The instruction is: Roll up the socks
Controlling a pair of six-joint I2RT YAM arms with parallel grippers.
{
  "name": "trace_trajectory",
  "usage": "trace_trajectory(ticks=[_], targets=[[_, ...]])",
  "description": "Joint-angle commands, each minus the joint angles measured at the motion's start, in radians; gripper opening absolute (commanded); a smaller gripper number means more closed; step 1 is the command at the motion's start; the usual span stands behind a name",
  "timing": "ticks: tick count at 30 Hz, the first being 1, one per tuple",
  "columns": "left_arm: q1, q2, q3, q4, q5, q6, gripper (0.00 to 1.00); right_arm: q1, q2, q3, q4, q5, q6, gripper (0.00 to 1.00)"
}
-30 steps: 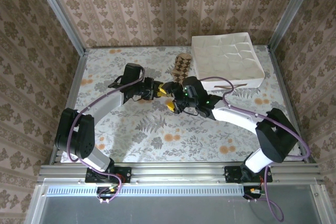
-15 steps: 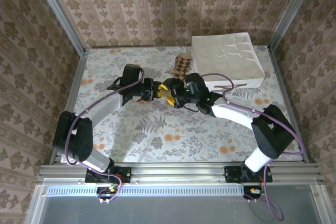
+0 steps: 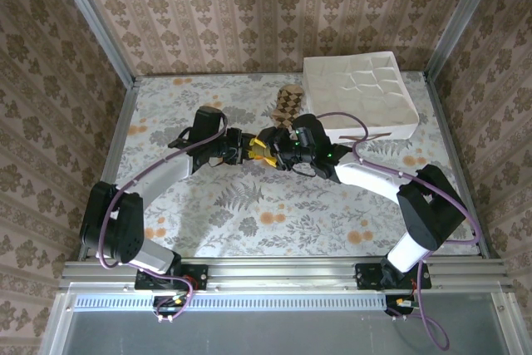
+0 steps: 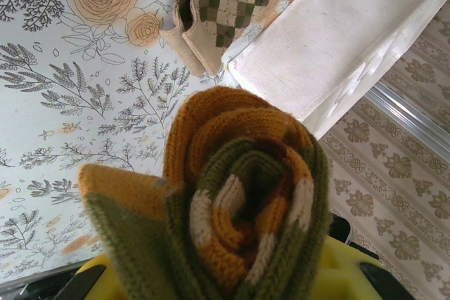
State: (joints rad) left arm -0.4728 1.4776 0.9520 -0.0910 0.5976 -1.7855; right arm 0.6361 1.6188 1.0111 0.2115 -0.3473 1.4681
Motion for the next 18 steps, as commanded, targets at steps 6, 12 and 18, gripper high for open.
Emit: trace_trajectory(ticks=[6,12,18], targets=[[-0.046,-0.054,-0.005,0.022,0.061,-0.011,0.0,-0.012,0.003,0.075,-0.177,0.008,-0.143,0.55],[-0.056,-0.065,-0.006,0.026,0.052,-0.018,0.0,-0.015,0.0,0.072,-0.185,0.008,-0.15,0.49],[-0.071,-0.072,-0.007,0.035,0.053,-0.022,0.0,-0.014,-0.022,0.072,-0.197,0.037,-0.147,0.27]])
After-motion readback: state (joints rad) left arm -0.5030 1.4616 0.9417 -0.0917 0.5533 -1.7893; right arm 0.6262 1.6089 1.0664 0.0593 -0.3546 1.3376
